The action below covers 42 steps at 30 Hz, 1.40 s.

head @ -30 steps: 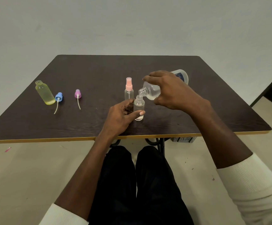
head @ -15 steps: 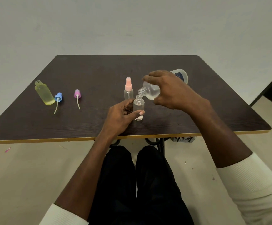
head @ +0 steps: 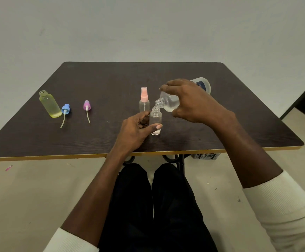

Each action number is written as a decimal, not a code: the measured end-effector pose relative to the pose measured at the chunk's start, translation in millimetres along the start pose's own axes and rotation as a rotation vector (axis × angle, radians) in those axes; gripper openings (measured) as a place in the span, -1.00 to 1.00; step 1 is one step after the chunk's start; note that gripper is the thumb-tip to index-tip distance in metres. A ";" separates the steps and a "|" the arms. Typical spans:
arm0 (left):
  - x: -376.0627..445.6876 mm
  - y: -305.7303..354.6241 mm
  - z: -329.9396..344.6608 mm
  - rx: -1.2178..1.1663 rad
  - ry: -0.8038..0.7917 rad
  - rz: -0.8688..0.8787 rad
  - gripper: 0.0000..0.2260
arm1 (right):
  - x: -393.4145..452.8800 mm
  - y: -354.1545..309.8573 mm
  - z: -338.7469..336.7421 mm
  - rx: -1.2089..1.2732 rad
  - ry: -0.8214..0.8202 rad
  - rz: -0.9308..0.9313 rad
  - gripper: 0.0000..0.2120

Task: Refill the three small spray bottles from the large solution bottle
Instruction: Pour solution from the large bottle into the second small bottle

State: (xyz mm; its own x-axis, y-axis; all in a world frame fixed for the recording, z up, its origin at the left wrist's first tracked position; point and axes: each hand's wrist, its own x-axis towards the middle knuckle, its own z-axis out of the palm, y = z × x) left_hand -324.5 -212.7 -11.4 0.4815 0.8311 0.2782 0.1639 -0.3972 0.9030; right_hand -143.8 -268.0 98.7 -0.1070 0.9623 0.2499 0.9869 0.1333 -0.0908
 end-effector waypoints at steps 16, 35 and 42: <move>3.3 -8.6 -0.1 0.009 -0.004 -0.029 -0.47 | -2.3 9.7 10.9 0.109 0.043 0.014 -0.28; 3.0 -4.1 0.3 -0.021 0.005 -0.012 -0.61 | -11.3 23.3 52.2 0.928 0.445 0.332 -0.54; 2.3 -4.4 1.4 -0.002 0.012 0.008 -0.61 | -18.5 23.1 63.8 1.058 0.492 0.358 -0.53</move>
State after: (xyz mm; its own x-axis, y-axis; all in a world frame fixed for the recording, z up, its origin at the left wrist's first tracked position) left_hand -322.9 -209.6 -15.2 0.4723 0.8326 0.2894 0.1584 -0.4032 0.9013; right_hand -126.7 -267.5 30.4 0.4347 0.8223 0.3673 0.3411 0.2271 -0.9122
